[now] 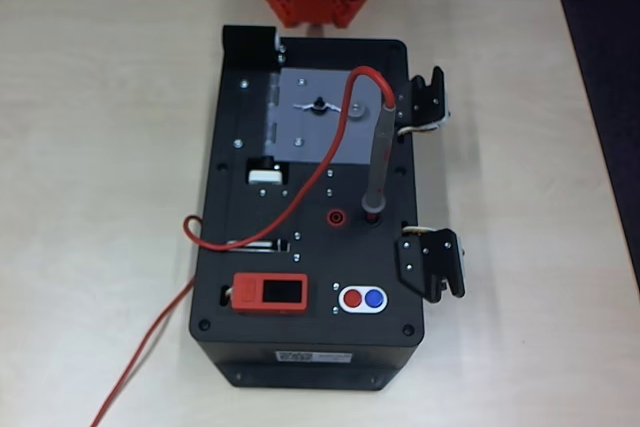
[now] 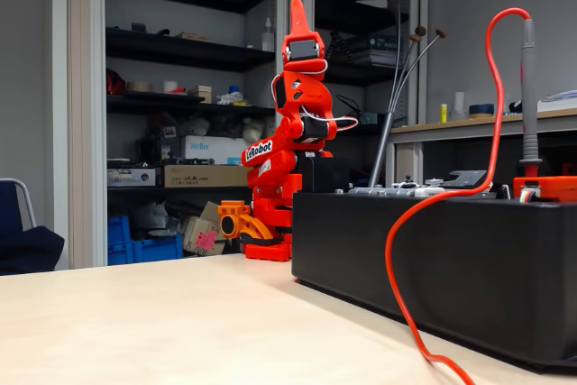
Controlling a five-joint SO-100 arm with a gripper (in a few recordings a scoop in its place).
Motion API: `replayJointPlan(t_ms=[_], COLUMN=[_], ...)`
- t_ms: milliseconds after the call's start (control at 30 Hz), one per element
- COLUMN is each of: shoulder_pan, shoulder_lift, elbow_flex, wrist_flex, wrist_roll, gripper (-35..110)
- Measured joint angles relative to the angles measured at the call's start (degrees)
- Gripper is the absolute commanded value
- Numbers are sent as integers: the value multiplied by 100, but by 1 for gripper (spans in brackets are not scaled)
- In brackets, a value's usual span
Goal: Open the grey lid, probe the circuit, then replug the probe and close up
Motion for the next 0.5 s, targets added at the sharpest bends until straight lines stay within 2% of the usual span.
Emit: replayJointPlan(t_ms=[300, 500], shoulder_pan=[-202, -193], shoulder_lift=[0, 0], elbow_flex=[0, 0], wrist_flex=[-1345, -1477], wrist_roll=[-149, -220], gripper=[0, 0])
